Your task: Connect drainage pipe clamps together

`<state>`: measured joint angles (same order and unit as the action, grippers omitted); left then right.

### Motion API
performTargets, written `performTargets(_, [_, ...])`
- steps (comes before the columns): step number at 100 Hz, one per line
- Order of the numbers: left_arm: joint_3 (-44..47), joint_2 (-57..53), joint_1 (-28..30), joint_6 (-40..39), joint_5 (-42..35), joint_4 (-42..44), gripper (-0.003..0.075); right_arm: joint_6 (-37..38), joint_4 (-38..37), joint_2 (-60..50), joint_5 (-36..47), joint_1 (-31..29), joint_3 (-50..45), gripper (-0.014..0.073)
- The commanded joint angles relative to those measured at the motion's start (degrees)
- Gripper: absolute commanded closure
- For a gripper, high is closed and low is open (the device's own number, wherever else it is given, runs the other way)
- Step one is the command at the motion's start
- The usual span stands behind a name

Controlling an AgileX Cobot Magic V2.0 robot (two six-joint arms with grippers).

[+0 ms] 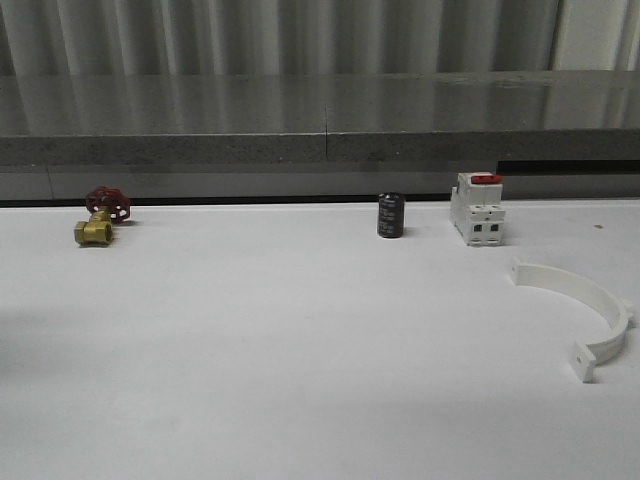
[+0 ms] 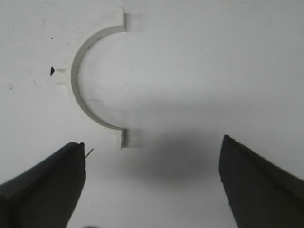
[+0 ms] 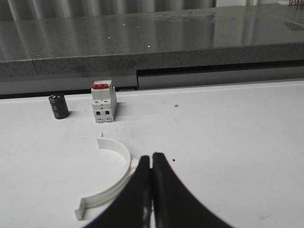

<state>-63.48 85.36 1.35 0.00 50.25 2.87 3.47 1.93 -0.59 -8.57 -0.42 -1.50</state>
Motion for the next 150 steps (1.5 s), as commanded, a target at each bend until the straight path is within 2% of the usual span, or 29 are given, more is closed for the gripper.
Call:
performTargets(1, [-3.65, 1.57, 3.47, 2.93, -0.59, -2.87, 0.0155, -0.79, -0.49, -1.07, 4.75, -0.17, 0.92, 0.0661])
performTargets(17, [-6.68, 7.98, 10.1, 9.2, 0.08, -9.65, 0.0155, -0.79, -0.49, -1.07, 4.75, -0.17, 0.92, 0.0661])
performTargets(36, [-9.36, 15.83, 14.8, 11.09, -0.02, -9.77, 0.0155, -0.79, -0.49, -1.07, 4.75, -0.17, 0.92, 0.0661])
performTargets(58, [-12.45, 21.76, 15.19, 12.97, -3.57, -9.9, 0.0155, -0.79, -0.49, -1.07, 4.75, -0.17, 0.92, 0.0661])
performTargets(89, [-17.68, 26.68, 15.19, 13.96, -3.2, -9.9, 0.0155, -0.79, -0.49, -1.07, 4.75, -0.17, 0.92, 0.0661])
performTargets(122, [-17.81, 28.28, 15.19, 13.96, -1.89, -9.9, 0.0159, -0.79, -0.49, -1.07, 4.75, -0.17, 0.92, 0.0661])
performTargets(134, [-17.81, 28.28, 15.19, 13.96, -0.37, -9.9, 0.0242, -0.79, -0.49, -1.07, 4.75, -0.17, 0.92, 0.0661])
performTargets(150, [-17.81, 28.28, 15.19, 13.96, 0.3, -9.9, 0.0433, -0.79, -0.49, -1.07, 4.75, -0.17, 0.92, 0.0661])
